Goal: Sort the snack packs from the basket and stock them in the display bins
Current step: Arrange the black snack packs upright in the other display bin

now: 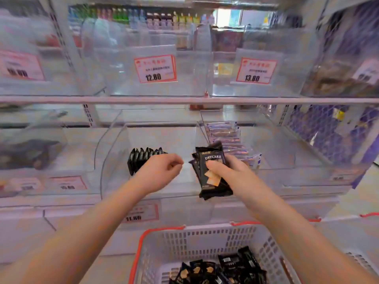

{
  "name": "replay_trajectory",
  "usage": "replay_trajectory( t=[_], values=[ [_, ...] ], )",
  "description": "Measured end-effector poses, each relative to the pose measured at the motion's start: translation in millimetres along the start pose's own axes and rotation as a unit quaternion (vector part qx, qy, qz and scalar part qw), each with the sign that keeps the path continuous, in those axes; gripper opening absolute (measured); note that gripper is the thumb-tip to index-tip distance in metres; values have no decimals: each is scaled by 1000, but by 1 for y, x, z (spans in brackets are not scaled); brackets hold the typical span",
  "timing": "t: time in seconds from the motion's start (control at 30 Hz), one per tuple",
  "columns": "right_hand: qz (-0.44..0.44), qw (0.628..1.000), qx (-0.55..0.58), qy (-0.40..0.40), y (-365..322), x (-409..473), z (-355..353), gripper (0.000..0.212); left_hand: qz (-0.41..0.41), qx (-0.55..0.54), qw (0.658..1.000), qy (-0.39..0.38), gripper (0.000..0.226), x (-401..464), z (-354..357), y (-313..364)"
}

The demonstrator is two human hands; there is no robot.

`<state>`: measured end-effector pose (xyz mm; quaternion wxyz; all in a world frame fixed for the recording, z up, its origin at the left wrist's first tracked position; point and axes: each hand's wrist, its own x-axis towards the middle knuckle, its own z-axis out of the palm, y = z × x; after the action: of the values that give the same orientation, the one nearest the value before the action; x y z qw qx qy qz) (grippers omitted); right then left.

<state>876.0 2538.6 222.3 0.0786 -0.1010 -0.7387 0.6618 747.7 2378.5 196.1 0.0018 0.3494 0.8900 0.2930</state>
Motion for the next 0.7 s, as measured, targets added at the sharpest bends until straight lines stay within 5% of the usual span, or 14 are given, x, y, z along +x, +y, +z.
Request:
replay_trajectory(
  t=[0.13, 0.27, 0.4, 0.53, 0.7],
  values=[
    [-29, 964, -254, 78, -15, 29, 17, 31, 12, 258, 960, -112, 31, 49, 7, -43],
    [-34, 928, -356, 107, -18, 44, 31, 40, 78, 391, 898, -186, 37, 88, 22, -73],
    [-28, 886, -452, 105, -14, 61, 50, 42, 140, 428, 866, -218, 32, 106, 34, -85],
    [2, 836, -543, 83, -5, 95, 72, 48, 96, 425, 873, -219, 29, 115, 36, -92],
    [68, 836, -536, 91, 1, 131, 85, 57, 113, 422, 873, -219, 33, 113, 42, -101]
  ],
)
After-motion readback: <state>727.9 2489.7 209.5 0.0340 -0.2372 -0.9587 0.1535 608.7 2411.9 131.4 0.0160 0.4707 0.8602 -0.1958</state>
